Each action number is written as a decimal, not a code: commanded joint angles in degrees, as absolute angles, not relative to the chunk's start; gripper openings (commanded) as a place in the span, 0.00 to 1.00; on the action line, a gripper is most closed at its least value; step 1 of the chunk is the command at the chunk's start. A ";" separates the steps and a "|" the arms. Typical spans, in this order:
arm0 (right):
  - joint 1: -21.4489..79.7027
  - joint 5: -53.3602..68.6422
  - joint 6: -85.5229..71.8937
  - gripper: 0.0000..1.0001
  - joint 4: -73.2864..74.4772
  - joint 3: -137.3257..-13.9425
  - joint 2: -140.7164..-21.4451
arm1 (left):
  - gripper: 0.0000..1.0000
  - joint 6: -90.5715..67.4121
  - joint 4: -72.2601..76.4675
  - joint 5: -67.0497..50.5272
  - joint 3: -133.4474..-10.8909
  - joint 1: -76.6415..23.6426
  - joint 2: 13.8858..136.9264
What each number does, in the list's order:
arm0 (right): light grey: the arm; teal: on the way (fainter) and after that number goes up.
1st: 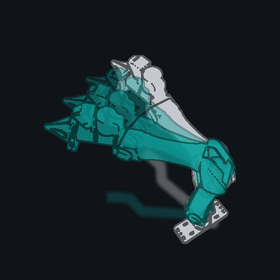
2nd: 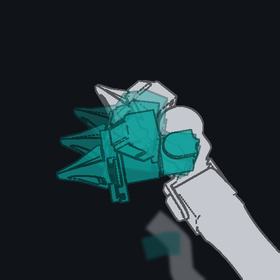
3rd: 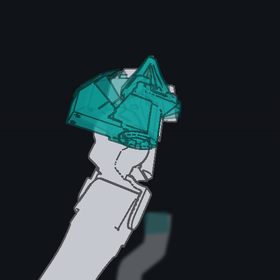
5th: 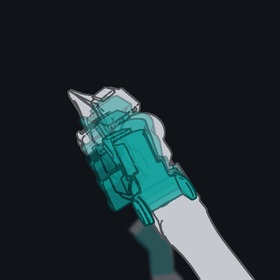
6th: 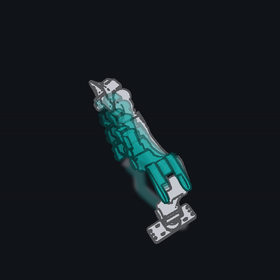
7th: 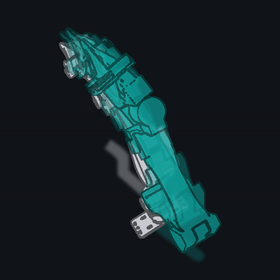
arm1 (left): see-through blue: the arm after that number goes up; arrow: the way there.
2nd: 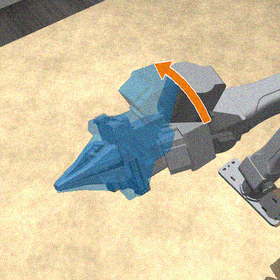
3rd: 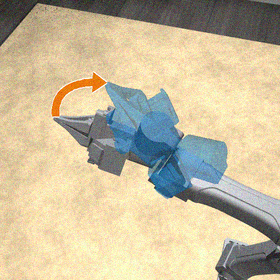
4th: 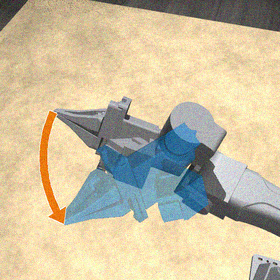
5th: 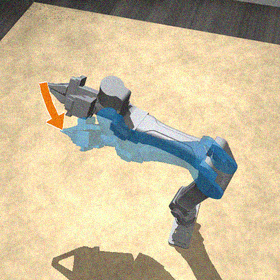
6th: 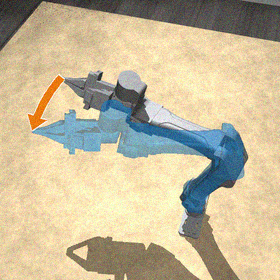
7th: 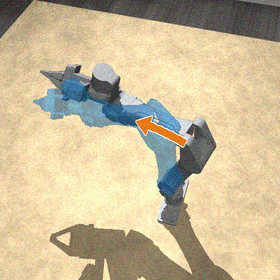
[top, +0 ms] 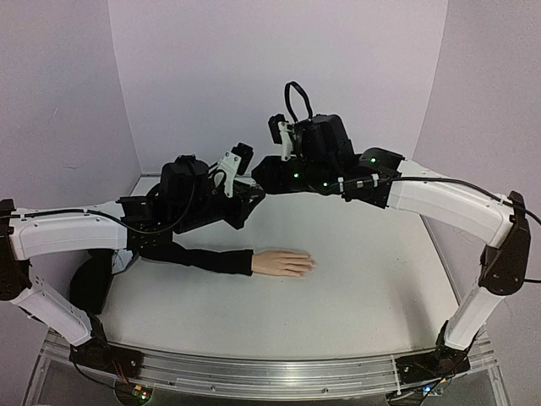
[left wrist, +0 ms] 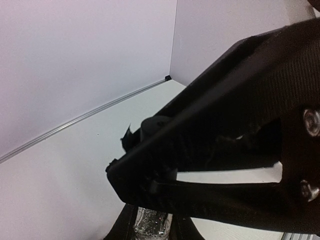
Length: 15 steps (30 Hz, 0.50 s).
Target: Paint the nails
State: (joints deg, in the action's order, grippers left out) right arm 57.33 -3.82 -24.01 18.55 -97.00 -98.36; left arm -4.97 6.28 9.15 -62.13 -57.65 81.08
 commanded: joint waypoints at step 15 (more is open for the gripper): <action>54.95 52.16 2.81 0.00 13.33 -80.87 -86.66 | 0.00 -10.98 12.41 -66.07 -59.36 -46.19 70.45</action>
State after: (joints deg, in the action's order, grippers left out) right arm 55.02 36.23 -2.33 12.76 -84.05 -88.03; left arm -11.12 8.52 -47.36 -55.44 -48.14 73.93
